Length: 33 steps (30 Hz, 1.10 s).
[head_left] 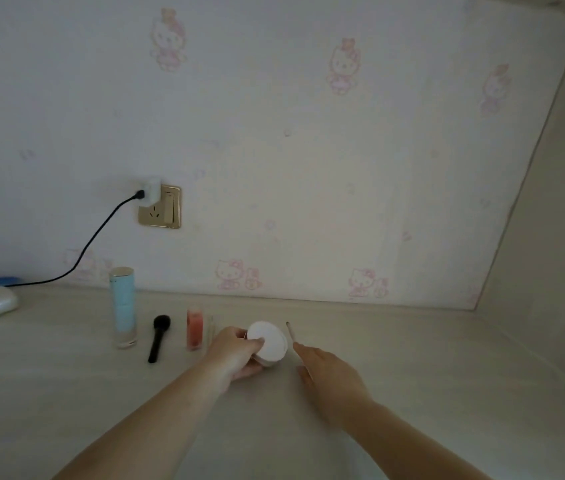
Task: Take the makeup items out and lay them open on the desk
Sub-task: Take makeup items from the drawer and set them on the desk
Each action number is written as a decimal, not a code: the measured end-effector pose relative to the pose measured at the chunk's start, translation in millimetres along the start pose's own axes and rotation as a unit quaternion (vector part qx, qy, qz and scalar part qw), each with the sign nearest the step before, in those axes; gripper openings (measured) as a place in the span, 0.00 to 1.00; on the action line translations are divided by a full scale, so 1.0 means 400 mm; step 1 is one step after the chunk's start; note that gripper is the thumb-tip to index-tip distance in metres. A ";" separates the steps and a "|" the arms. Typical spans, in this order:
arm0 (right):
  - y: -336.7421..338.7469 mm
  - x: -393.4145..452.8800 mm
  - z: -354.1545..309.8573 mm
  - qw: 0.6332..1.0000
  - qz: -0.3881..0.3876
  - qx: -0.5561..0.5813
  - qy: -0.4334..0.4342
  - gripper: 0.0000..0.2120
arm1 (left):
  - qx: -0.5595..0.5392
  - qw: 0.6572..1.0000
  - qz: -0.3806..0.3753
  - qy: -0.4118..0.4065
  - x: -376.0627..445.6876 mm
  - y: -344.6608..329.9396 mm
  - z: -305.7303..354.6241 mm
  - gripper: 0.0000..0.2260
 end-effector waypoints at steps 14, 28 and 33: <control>-0.062 0.095 -0.007 1.000 0.011 0.004 0.025 0.25 | 0.190 0.969 0.059 -0.144 0.115 -0.007 0.022 0.24; -0.101 0.109 0.012 0.999 -0.010 -0.023 0.028 0.29 | 0.424 0.870 0.091 -0.235 0.103 -0.053 0.017 0.32; -0.098 0.104 0.010 1.000 0.011 -0.009 0.028 0.26 | 0.458 0.846 0.105 -0.252 0.109 -0.048 -0.002 0.31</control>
Point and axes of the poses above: each hand's wrist, its own x-axis towards the middle knuckle, its own y-axis out of the back of the hand, z = x × y, the point moved 5 cm from there along x, towards the middle knuckle, and after that the axes turned 12 degrees about z, right-handed, at the moved point
